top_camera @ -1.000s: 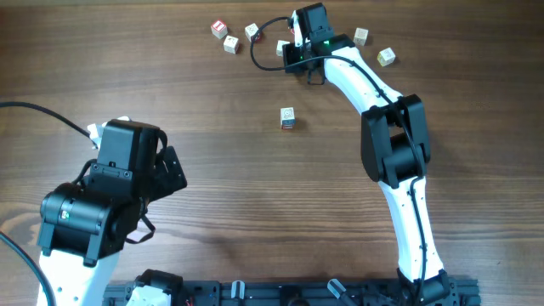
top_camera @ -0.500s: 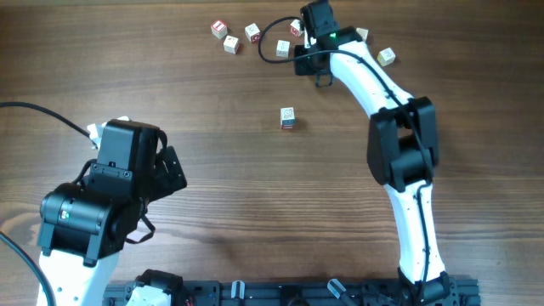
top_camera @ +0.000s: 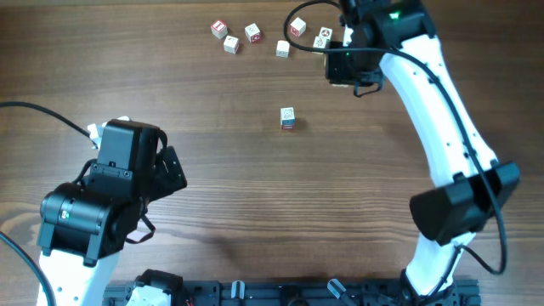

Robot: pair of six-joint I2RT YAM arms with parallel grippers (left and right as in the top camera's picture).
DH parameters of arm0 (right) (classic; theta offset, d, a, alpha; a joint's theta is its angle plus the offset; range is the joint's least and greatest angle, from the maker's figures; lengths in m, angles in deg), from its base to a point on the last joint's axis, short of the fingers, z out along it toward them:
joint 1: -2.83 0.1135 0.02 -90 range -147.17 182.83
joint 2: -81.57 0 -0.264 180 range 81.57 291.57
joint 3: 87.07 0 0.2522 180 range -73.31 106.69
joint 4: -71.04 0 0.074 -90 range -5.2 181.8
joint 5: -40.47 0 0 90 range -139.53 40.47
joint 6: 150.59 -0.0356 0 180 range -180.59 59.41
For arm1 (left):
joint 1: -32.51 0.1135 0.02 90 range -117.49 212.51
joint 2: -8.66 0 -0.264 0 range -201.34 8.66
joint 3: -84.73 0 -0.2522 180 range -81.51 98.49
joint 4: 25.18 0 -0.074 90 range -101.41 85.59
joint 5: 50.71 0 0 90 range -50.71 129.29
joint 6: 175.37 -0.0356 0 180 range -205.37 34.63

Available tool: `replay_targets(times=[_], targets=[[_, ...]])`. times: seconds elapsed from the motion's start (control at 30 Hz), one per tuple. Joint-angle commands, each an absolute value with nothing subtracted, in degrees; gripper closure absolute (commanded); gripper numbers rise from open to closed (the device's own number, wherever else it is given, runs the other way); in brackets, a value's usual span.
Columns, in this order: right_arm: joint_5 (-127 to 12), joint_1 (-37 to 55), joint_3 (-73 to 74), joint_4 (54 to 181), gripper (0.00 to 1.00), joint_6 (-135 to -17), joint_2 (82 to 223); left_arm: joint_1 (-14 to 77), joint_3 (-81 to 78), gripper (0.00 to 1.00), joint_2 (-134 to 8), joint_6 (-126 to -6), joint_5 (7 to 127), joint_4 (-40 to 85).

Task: Form a tower
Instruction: 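Grasp the green N block with the right gripper, then carry the green N block back toward the stack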

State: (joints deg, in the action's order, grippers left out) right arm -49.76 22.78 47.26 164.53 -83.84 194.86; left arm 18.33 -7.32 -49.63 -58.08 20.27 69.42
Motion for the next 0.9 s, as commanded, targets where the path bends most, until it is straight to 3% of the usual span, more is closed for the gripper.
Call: replay_targets(times=[0.0, 0.13, 0.53, 0.67, 0.87], targets=[[-54.89, 22.89, 47.77, 166.3, 0.81, -89.34, 193.14, 18.59, -7.54, 0.0, -49.63, -57.53, 20.35, 69.42], [-59.07, 22.89, 47.77, 169.9, 0.86, -89.48, 192.68, 18.59, -7.54, 0.0, -49.63, -57.53, 20.35, 69.42], [-55.92, 22.91, 47.77, 175.67, 0.87, -89.28, 177.77, 18.59, -7.54, 0.0, -49.63, -57.53, 20.35, 69.42], [-47.84, 22.91, 47.75, 176.4, 0.88, -93.21, 174.89, 18.59, -7.54, 0.0, -49.63, -57.53, 20.35, 69.42], [-45.12, 25.6, 37.3, 176.7, 0.94, -97.61, 174.67, 18.59, -7.54, 0.0, -49.63, -57.53, 20.35, 69.42]])
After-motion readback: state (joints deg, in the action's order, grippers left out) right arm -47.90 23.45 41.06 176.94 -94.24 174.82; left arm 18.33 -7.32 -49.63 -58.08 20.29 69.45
